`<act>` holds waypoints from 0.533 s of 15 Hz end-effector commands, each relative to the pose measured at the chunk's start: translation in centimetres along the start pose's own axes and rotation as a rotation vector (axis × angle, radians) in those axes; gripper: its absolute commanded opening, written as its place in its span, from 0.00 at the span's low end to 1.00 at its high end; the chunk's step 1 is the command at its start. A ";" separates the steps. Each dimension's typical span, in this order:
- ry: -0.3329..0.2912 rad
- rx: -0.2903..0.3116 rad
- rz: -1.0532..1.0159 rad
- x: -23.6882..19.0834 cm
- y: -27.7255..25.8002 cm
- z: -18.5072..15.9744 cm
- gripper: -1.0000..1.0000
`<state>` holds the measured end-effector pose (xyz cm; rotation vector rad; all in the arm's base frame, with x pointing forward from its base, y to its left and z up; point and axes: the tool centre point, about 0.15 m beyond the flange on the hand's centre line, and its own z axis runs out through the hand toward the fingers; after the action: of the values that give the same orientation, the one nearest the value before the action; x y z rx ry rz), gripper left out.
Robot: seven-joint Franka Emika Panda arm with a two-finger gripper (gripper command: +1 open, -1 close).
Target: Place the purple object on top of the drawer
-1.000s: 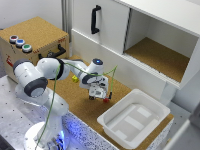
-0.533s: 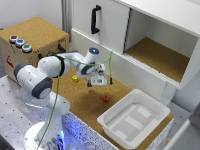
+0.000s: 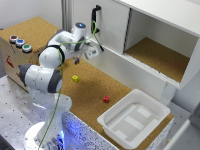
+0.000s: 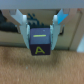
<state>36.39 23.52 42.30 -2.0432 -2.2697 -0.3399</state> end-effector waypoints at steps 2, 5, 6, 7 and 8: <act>-0.076 0.143 -0.290 13.0 1.7 -3.0 0.00; -0.055 0.129 -0.391 16.1 2.2 -4.0 0.00; -0.050 0.139 -0.416 17.0 2.4 -3.9 0.00; -0.041 0.152 -0.436 18.0 2.4 -3.6 0.00; -0.035 0.155 -0.447 18.8 2.3 -3.3 0.00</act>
<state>34.89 35.97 47.70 -1.6524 -2.6302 -0.3211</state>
